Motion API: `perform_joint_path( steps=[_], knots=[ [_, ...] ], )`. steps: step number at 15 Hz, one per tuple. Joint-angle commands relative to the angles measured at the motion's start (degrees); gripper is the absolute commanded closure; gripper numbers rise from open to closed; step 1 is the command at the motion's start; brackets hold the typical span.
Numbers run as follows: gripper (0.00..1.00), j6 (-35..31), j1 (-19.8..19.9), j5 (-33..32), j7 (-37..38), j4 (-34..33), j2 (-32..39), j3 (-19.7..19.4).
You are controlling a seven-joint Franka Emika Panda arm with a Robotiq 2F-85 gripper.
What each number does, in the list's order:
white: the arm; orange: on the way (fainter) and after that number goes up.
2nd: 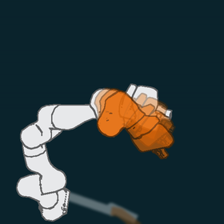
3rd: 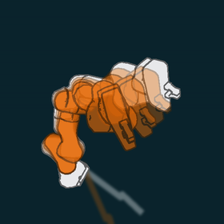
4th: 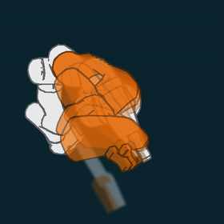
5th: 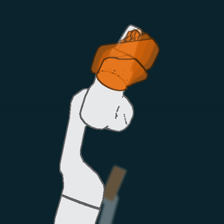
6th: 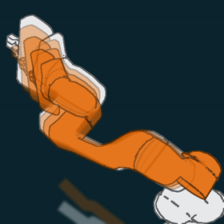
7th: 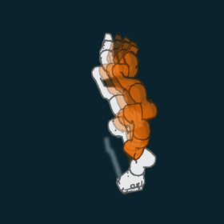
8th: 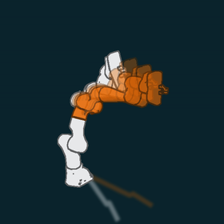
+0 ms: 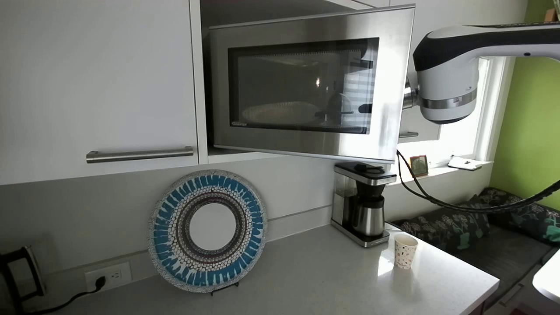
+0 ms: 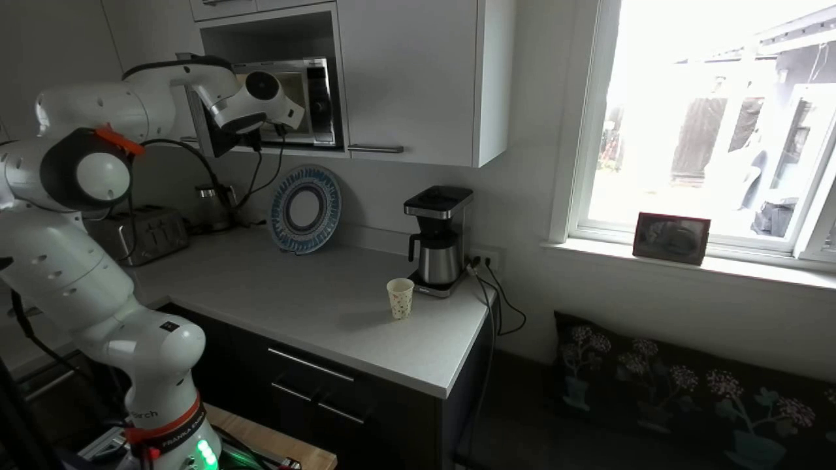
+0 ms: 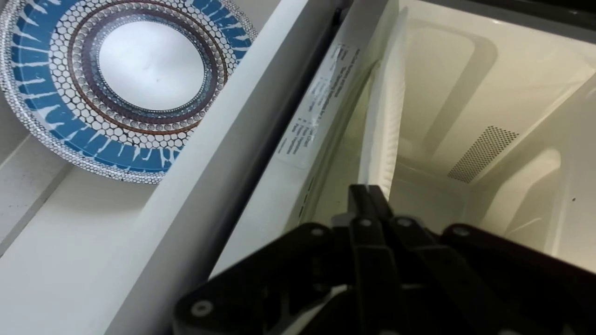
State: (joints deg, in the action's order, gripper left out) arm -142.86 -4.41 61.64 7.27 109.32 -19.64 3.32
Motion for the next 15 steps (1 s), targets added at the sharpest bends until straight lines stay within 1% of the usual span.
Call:
perform_joint_path(
  steps=[1,2,4,12,15],
  knots=[
    [1.00,1.0,1.2,-5.3,5.7,-3.6,2.3,1.2],
    [1.00,0.0,0.8,-5.5,5.5,-4.2,2.8,1.3],
    [1.00,-0.7,1.0,-7.1,7.6,-5.3,3.7,1.7],
    [1.00,-5.5,1.2,-13.5,17.6,-6.6,6.9,3.2],
    [1.00,-5.6,1.3,-14.8,20.6,-7.2,7.1,3.3]
  ],
)
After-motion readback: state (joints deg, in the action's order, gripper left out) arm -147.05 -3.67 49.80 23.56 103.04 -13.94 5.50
